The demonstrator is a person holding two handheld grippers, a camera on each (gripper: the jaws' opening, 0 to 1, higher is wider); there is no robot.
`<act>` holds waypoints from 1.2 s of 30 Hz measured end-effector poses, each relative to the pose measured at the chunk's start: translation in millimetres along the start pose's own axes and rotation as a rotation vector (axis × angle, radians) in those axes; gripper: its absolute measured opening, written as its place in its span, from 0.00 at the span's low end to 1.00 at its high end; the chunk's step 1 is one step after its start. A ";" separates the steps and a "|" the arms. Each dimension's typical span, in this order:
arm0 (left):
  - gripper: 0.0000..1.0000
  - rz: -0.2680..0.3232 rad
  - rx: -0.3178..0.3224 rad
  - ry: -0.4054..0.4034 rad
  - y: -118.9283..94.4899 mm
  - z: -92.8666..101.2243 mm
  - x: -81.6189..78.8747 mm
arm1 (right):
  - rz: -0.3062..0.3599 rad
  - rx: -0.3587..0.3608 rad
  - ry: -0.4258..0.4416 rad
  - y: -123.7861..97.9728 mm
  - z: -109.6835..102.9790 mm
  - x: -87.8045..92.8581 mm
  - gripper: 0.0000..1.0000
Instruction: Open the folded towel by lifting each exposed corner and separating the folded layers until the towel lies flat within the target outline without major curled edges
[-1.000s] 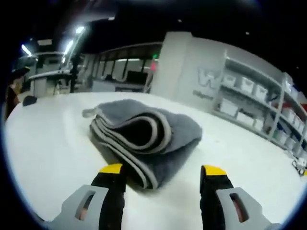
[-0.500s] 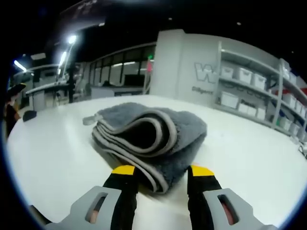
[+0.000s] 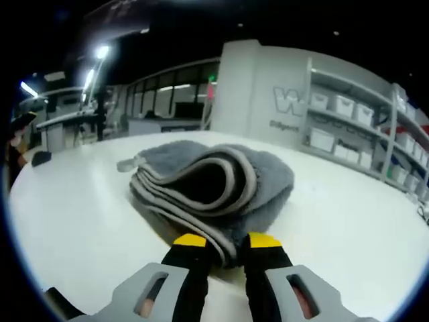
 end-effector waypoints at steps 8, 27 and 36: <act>0.94 -0.004 -0.017 -0.011 -3.3 -6.0 1.7 | 0.005 -0.032 0.000 -6.0 -6.7 2.7 0.05; 0.94 -0.013 -0.075 -0.015 -9.2 -24.5 6.1 | 0.015 -0.091 -0.033 -13.3 -15.3 2.7 0.03; 0.94 -0.021 -0.051 -0.038 -5.6 -22.5 10.6 | 0.017 -0.116 -0.051 -14.8 -19.1 1.0 0.02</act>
Point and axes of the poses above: the point that each gripper's makers call its tool centre point, and the gripper's own axes: y roughly forward along the fingers, z roughly to its right, x roughly out of its underside, the point moved 3 cm from there along -y, roughly backward along the fingers, and after that the axes turned 8 degrees about -z, right-handed, at the moved point
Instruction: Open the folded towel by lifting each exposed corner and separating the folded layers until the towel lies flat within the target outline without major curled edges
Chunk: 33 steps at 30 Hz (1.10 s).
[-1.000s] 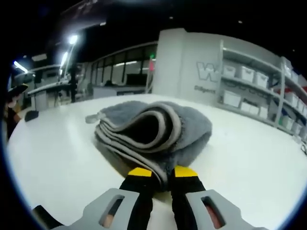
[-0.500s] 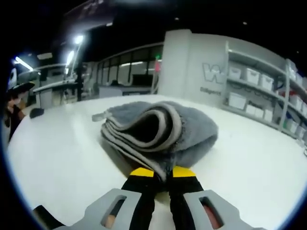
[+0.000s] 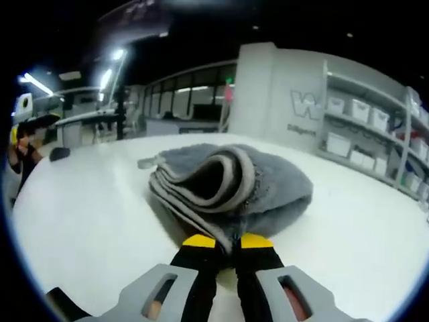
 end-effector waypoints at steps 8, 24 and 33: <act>0.94 0.002 0.003 -0.016 0.6 -0.9 0.4 | 0.024 -0.070 0.033 -0.7 -6.5 -2.9 0.02; 0.93 0.012 0.010 -0.019 -1.0 0.5 -2.8 | 0.023 -0.123 0.001 -0.6 -15.8 -6.4 0.02; 0.93 -0.015 0.039 0.003 4.4 10.5 0.7 | 0.039 -0.176 -0.028 -1.3 -27.3 -9.4 0.02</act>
Point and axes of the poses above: the point that each gripper's makers call its tool centre point, and the gripper's own axes: y roughly forward along the fingers, z roughly to its right, x roughly out of its underside, the point moved 3 cm from there along -y, roughly backward along the fingers, and after that the axes turned 8 degrees about -z, right-handed, at the moved point
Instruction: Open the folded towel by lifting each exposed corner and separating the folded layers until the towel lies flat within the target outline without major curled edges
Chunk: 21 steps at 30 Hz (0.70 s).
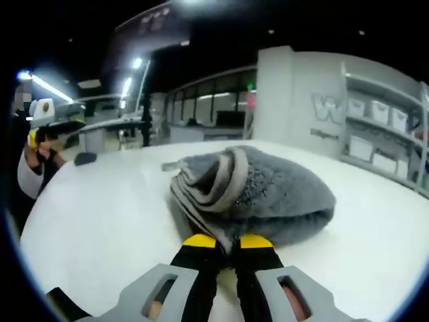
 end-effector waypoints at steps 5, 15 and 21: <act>0.94 0.010 0.018 0.007 -0.6 4.2 -2.4 | -0.006 -0.030 -0.023 0.4 -9.5 -0.5 0.02; 0.93 0.031 0.024 0.023 1.9 10.1 -7.7 | 0.002 -0.060 -0.011 -5.2 -31.8 1.2 0.02; 0.92 0.050 0.025 0.029 1.2 11.6 -11.8 | 0.002 -0.081 -0.032 -7.5 -40.5 1.9 0.02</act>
Point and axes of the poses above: the point that each gripper's makers call its tool centre point, and the gripper's own axes: y roughly forward along the fingers, z roughly to its right, x roughly out of its underside, the point moved 3 cm from there along -y, roughly backward along the fingers, and after that the axes turned 8 degrees about -z, right-handed, at the moved point
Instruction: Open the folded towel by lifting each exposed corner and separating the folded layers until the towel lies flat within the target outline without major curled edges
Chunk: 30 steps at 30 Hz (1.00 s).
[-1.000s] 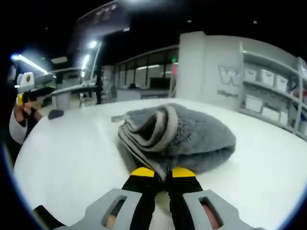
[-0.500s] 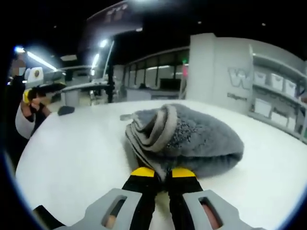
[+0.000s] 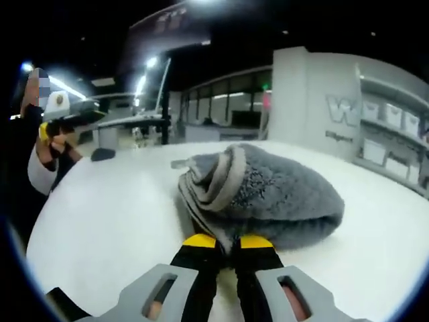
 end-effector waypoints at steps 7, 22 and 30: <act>0.91 0.017 -0.021 -0.020 -6.5 -11.1 -2.0 | 0.002 -0.015 0.012 -4.7 -9.0 3.1 0.02; 0.88 0.037 -0.025 -0.036 -6.7 -11.3 -3.5 | -0.015 -0.004 0.008 -13.6 -22.4 6.2 0.04; 0.86 0.039 -0.017 -0.029 0.0 -6.4 -1.2 | -0.013 -0.014 0.009 -19.9 -31.8 8.5 0.04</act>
Point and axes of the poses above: the point that each gripper's makers call its tool centre point, and the gripper's own axes: y roughly forward along the fingers, z roughly to its right, x roughly out of its underside, the point moved 3 cm from there along -y, roughly backward along the fingers, and after that the axes turned 8 degrees about -z, right-handed, at the moved point
